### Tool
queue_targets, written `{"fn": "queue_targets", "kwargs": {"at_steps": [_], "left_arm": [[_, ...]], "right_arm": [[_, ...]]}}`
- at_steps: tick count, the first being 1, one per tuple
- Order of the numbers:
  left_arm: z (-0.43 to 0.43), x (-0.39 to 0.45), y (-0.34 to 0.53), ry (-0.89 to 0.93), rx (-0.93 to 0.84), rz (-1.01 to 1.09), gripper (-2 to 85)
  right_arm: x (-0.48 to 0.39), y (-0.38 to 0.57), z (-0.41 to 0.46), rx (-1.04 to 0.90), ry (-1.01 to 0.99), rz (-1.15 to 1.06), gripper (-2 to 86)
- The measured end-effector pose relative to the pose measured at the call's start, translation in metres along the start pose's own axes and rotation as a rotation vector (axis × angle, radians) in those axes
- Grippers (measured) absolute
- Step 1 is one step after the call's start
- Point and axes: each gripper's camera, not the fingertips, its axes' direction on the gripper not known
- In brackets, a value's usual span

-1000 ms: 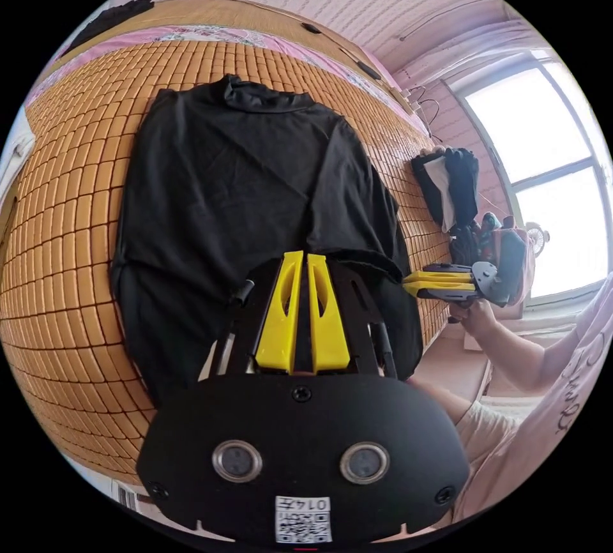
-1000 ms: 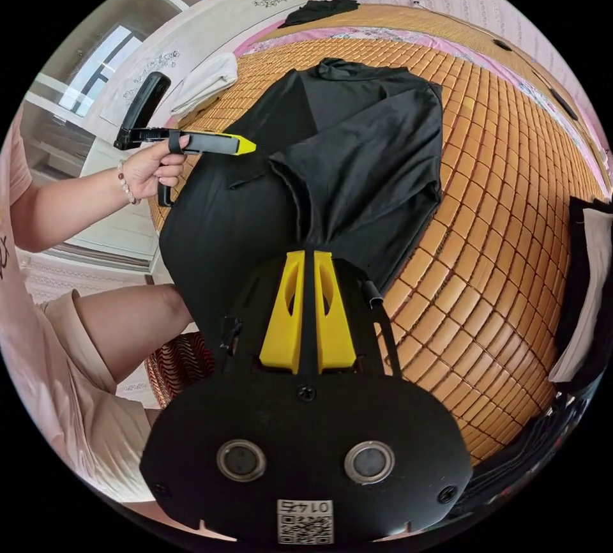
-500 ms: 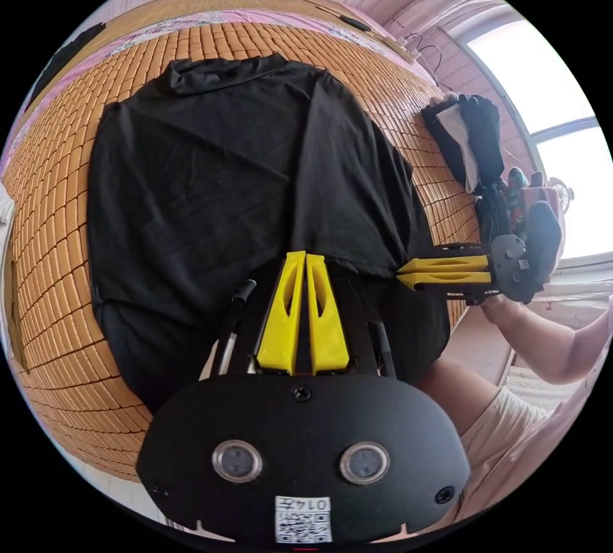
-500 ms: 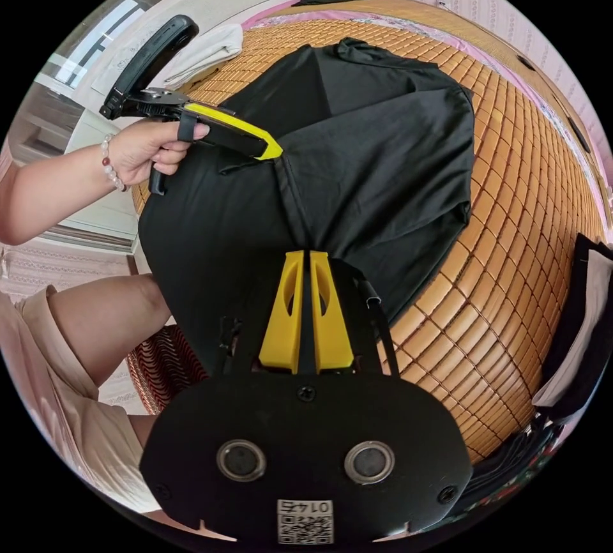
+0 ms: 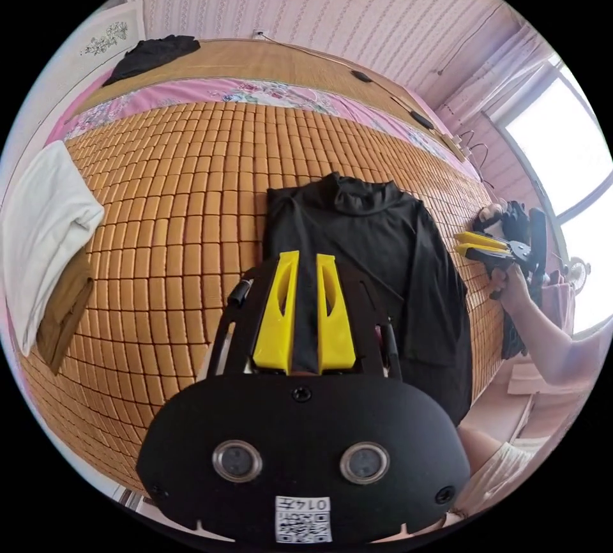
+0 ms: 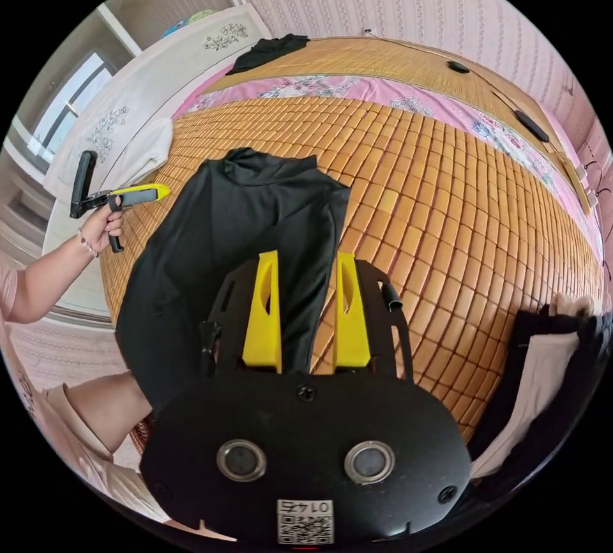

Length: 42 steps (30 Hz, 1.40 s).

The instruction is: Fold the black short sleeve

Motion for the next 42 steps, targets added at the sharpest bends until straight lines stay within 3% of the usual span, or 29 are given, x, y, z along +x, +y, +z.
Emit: {"fn": "queue_targets", "kwargs": {"at_steps": [4, 6, 11, 22, 28, 36, 42], "left_arm": [[0.010, -0.025, -0.019, 0.012, -0.007, 0.002, 7.4], [0.023, -0.039, -0.026, 0.078, -0.040, -0.018, 8.2], [0.030, -0.062, -0.028, 0.143, -0.058, -0.059, 8.3], [0.027, -0.085, -0.007, 0.155, -0.088, -0.020, 7.8], [0.028, -0.100, 0.004, 0.143, -0.094, -0.047, 0.0], [-0.029, -0.102, 0.018, 0.239, 0.174, -0.062, -1.0], [-0.082, -0.087, 0.077, 0.361, 0.213, 0.080, -1.0]], "right_arm": [[0.025, -0.036, 0.030, -0.080, -0.017, 0.090, 11.1], [0.041, -0.039, 0.021, 0.001, -0.045, 0.165, 3.1], [0.087, -0.032, 0.011, 0.034, -0.154, 0.318, 2.9], [0.091, -0.013, 0.001, 0.081, -0.163, 0.256, 8.3], [0.084, -0.025, 0.023, -0.054, -0.090, 0.179, 1.5], [0.107, -0.016, -0.033, 0.142, -0.145, 0.267, 0.6], [0.074, 0.044, -0.100, 0.261, -0.240, 0.117, 0.7]]}}
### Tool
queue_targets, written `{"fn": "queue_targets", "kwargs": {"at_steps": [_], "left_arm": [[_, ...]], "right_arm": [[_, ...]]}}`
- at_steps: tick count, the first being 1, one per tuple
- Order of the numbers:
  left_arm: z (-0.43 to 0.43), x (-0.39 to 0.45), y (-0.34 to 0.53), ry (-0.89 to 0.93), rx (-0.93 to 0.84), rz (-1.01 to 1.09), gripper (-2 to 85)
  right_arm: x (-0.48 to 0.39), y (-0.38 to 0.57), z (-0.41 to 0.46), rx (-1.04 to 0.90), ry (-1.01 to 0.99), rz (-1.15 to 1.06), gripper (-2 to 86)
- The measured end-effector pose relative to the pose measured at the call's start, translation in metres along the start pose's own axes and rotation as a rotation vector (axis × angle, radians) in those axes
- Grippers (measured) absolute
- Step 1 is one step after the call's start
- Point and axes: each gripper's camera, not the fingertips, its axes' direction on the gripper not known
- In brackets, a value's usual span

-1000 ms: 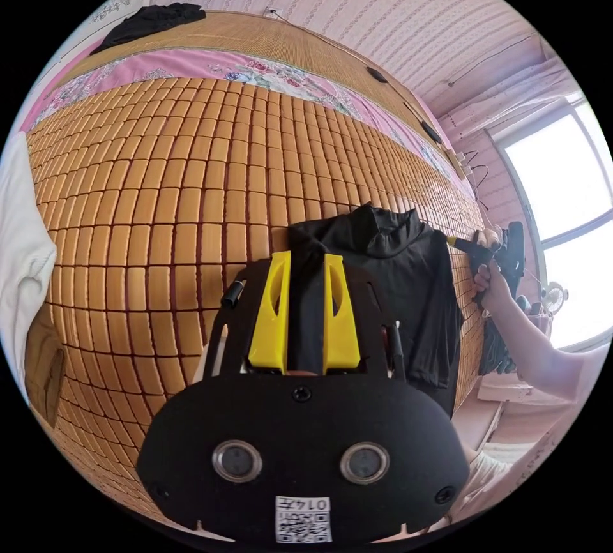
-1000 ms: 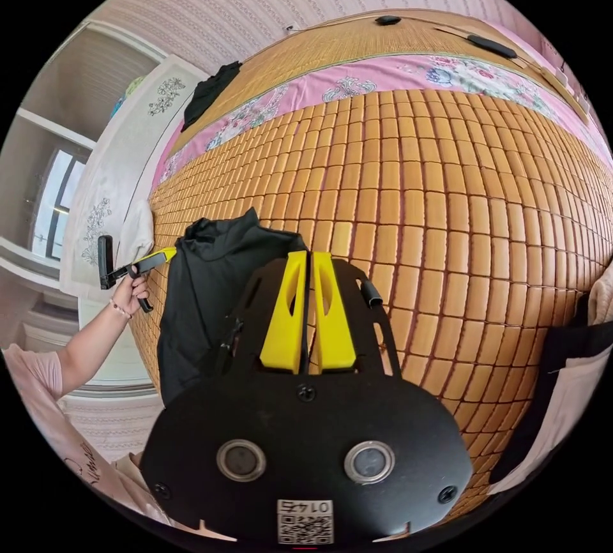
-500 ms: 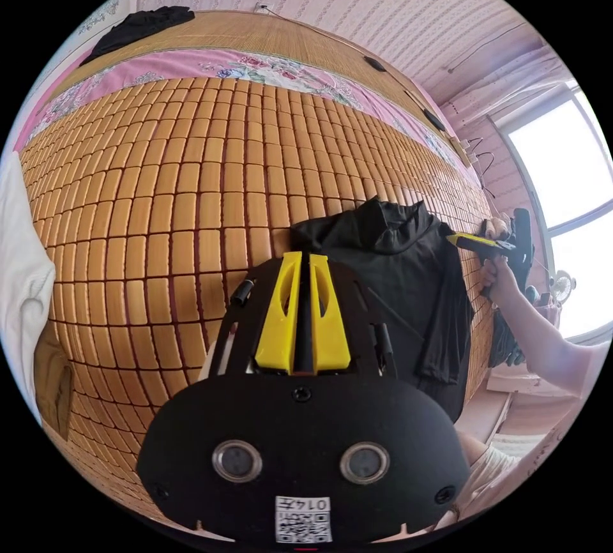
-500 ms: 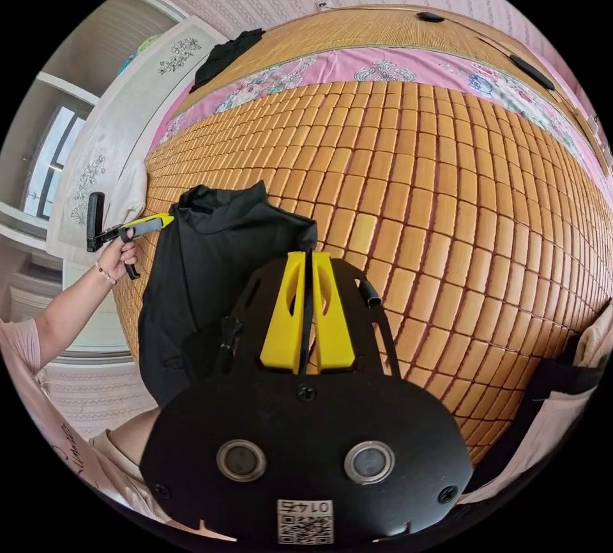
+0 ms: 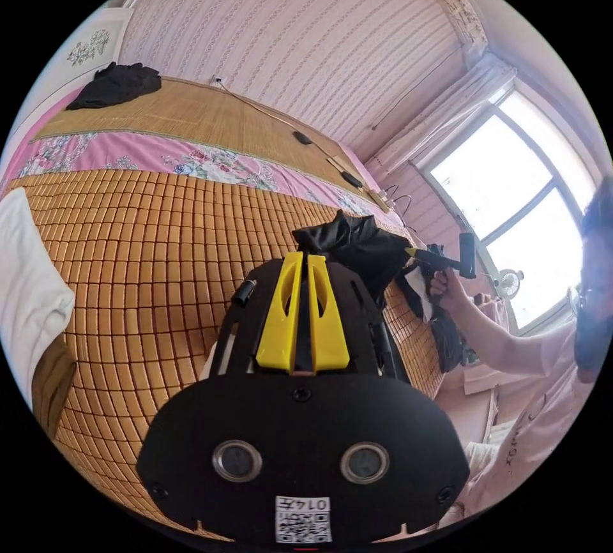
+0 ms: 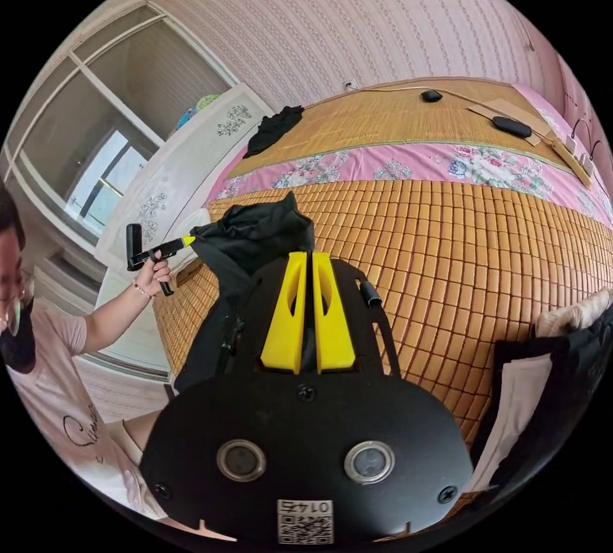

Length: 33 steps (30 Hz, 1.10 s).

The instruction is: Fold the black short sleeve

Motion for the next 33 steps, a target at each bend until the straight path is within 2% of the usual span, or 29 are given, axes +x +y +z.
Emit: {"fn": "queue_targets", "kwargs": {"at_steps": [4, 8, 10, 14, 17, 21, 26, 28, 31, 33], "left_arm": [[-0.032, 0.018, 0.053, 0.035, -0.075, 0.020, -1.0], [-0.054, 0.028, 0.131, 0.003, -0.222, -0.032, -0.9], [-0.051, 0.025, 0.170, 0.026, -0.266, -0.100, -0.9], [-0.020, 0.023, 0.244, -0.050, -0.349, -0.160, -0.9], [-0.012, 0.015, 0.272, -0.139, -0.372, -0.203, -0.9], [-0.049, 0.023, 0.286, -0.076, -0.193, -0.164, -0.9], [-0.086, 0.049, 0.299, -0.083, -0.106, -0.075, -0.9], [-0.088, 0.054, 0.312, -0.114, -0.104, -0.083, -0.8], [-0.070, 0.046, 0.344, -0.165, -0.181, -0.163, -0.8], [-0.048, 0.027, 0.372, -0.158, -0.313, -0.341, -0.7]], "right_arm": [[-0.038, 0.067, -0.040, -0.058, -0.099, -0.055, 0.7], [-0.053, 0.158, -0.039, -0.164, -0.173, 0.099, 0.7], [-0.055, 0.199, -0.022, -0.236, -0.136, 0.151, 0.7], [-0.048, 0.269, 0.021, -0.349, -0.011, 0.277, 0.8], [-0.054, 0.285, 0.019, -0.293, -0.001, 0.290, 0.8], [-0.077, 0.291, -0.003, -0.175, 0.032, 0.218, 0.9], [-0.120, 0.299, -0.026, -0.089, 0.083, 0.101, 0.8], [-0.129, 0.304, -0.020, -0.105, 0.093, 0.101, 0.8], [-0.126, 0.322, 0.016, -0.255, 0.161, 0.171, 0.8], [-0.124, 0.337, 0.033, -0.360, 0.263, 0.241, 0.8]]}}
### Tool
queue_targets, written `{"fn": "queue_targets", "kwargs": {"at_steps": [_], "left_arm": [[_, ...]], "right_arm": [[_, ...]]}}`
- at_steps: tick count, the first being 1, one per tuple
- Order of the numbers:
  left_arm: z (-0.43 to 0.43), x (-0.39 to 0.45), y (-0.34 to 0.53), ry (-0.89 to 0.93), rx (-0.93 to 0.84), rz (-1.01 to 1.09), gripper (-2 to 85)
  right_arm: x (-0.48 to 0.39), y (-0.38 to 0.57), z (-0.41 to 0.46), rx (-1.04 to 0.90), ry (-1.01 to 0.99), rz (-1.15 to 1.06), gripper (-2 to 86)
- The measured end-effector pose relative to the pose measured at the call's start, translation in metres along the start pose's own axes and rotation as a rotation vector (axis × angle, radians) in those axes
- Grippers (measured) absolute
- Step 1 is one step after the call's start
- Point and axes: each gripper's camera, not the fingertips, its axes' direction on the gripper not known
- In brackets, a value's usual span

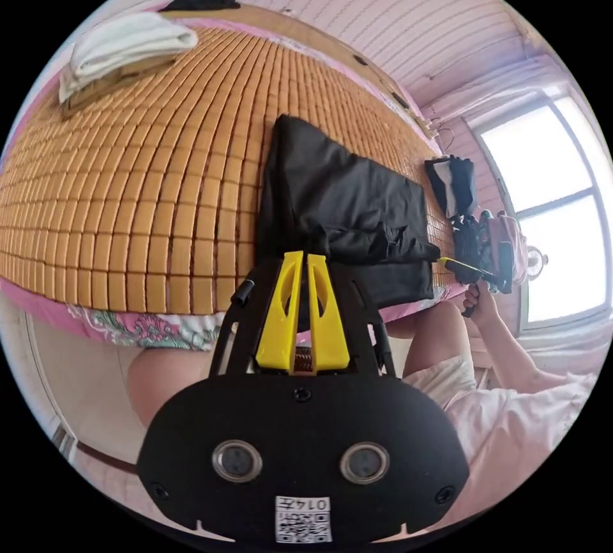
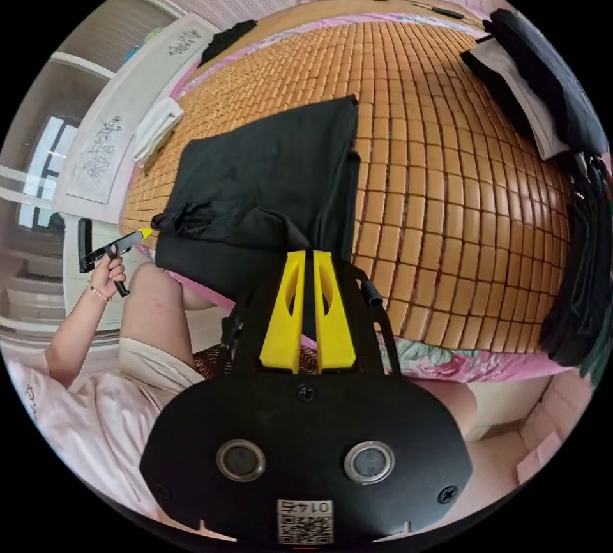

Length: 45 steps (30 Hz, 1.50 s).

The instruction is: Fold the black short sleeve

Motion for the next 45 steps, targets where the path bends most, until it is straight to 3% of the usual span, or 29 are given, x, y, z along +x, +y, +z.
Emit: {"fn": "queue_targets", "kwargs": {"at_steps": [2, 7, 10, 16, 20, 24, 30, 39, 45], "left_arm": [[0.003, -0.003, 0.010, -0.024, -0.024, -0.034, -0.3], [-0.018, 0.031, 0.028, -0.069, 0.118, 0.104, -0.4], [0.004, 0.064, 0.022, -0.027, 0.058, 0.213, 1.2], [0.058, 0.105, 0.004, -0.105, -0.011, 0.222, 5.7], [0.096, 0.113, 0.001, -0.208, -0.158, 0.249, 4.5], [0.094, 0.104, 0.009, -0.139, -0.163, 0.255, 0.6], [0.073, 0.099, 0.046, -0.060, -0.099, 0.308, -0.4], [0.085, 0.102, 0.088, -0.105, -0.201, 0.297, -0.6], [0.055, 0.102, 0.092, -0.283, 0.016, 0.273, 4.3]], "right_arm": [[-0.005, 0.016, -0.001, 0.004, 0.081, 0.046, 0.7], [-0.038, 0.022, -0.015, 0.086, 0.029, -0.077, 2.7], [-0.072, 0.009, -0.007, 0.133, -0.018, -0.197, 7.1], [-0.129, -0.033, 0.048, -0.017, 0.088, -0.285, 9.5], [-0.142, -0.045, 0.082, -0.108, 0.176, -0.250, 7.7], [-0.145, -0.034, 0.087, -0.095, 0.184, -0.255, 3.1], [-0.155, 0.013, 0.067, -0.027, 0.037, -0.359, 0.1], [-0.174, 0.062, 0.093, -0.156, 0.059, -0.461, 0.1], [-0.202, 0.046, 0.093, -0.073, 0.131, -0.501, 4.9]]}}
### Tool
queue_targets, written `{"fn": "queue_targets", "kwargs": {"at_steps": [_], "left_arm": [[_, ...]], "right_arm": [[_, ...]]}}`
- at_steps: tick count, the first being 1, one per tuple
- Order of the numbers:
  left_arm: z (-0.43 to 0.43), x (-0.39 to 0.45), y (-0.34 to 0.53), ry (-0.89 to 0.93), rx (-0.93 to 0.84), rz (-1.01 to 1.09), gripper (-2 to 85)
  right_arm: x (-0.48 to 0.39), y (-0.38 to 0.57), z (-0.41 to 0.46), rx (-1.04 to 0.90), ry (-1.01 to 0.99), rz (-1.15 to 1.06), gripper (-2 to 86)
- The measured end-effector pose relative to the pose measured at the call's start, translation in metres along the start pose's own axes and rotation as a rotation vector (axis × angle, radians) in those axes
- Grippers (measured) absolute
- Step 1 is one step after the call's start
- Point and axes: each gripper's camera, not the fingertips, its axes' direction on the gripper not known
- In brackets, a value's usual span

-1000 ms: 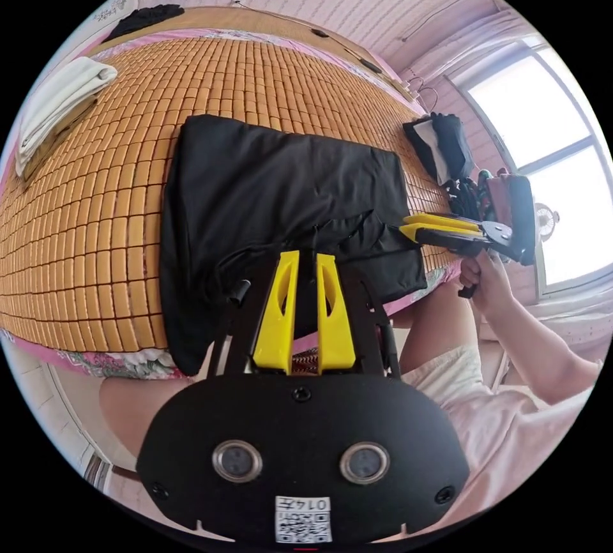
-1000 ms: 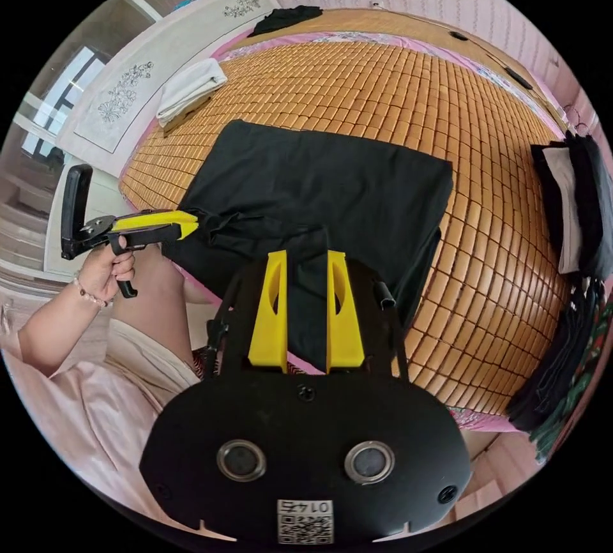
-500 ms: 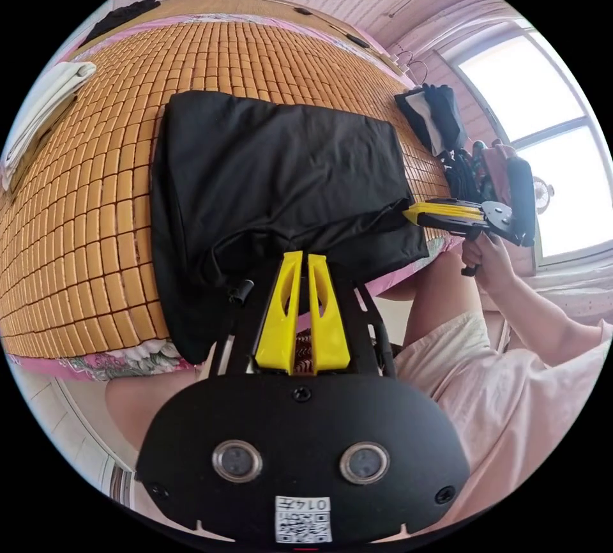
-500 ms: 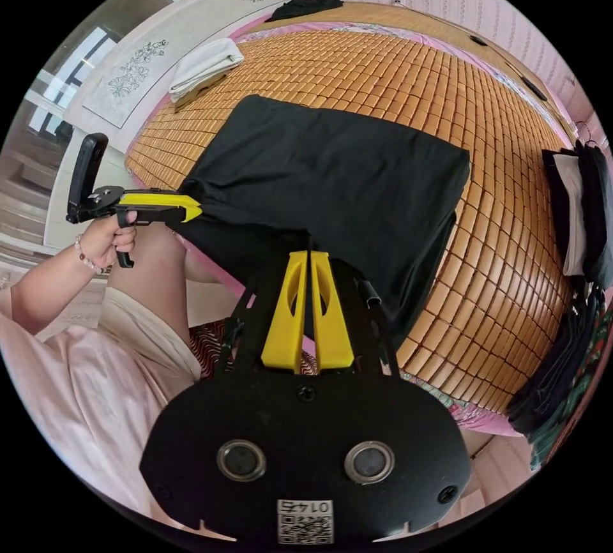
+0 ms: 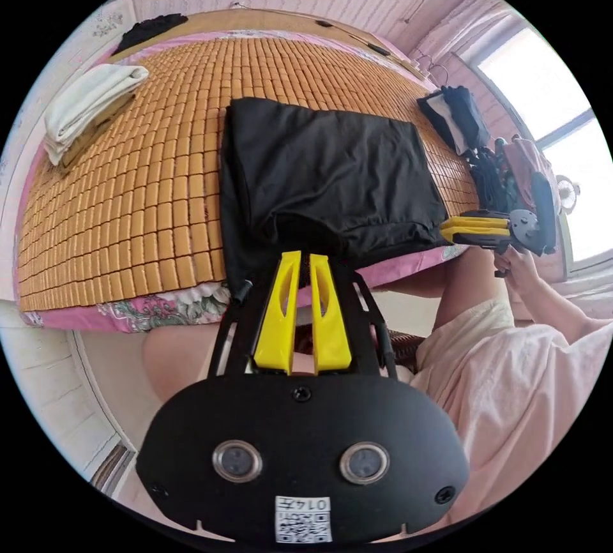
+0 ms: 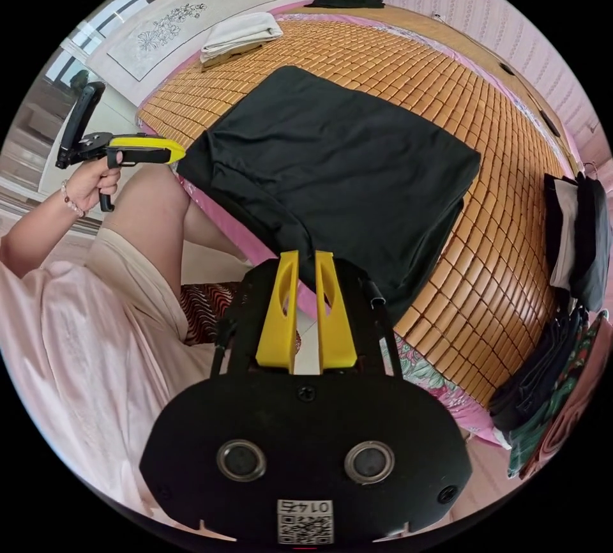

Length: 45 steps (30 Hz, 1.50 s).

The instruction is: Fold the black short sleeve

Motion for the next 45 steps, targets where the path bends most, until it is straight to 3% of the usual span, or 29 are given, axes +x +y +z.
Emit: {"fn": "queue_targets", "kwargs": {"at_steps": [4, 8, 16, 24, 26, 31, 40, 45], "left_arm": [[0.018, 0.000, -0.014, -0.087, -0.042, -0.007, 5.7], [0.041, 0.002, -0.018, -0.123, -0.128, -0.002, 0.3], [0.041, -0.010, -0.002, -0.100, -0.042, -0.054, 4.6], [0.019, 0.032, -0.003, 0.049, 0.111, 0.029, 5.2], [0.032, 0.047, -0.012, 0.062, 0.089, 0.057, 5.5], [0.081, 0.074, -0.017, 0.069, -0.160, 0.141, 5.7], [0.082, 0.084, -0.003, 0.055, -0.144, 0.145, 6.2], [0.060, 0.104, 0.000, 0.030, -0.050, 0.217, 6.0]], "right_arm": [[-0.011, -0.020, 0.022, -0.051, 0.012, -0.003, 5.3], [-0.021, -0.027, 0.040, -0.086, 0.071, 0.008, 2.3], [-0.034, -0.037, 0.049, -0.075, 0.065, 0.013, 0.0], [-0.048, -0.056, 0.036, -0.001, 0.040, -0.001, -0.9], [-0.052, -0.067, 0.048, -0.036, 0.031, -0.011, -0.8], [-0.057, -0.073, 0.066, -0.127, 0.065, -0.024, -0.9], [-0.056, -0.076, 0.072, -0.172, 0.055, -0.026, -1.0], [-0.057, -0.091, 0.048, -0.146, 0.127, -0.122, -1.0]]}}
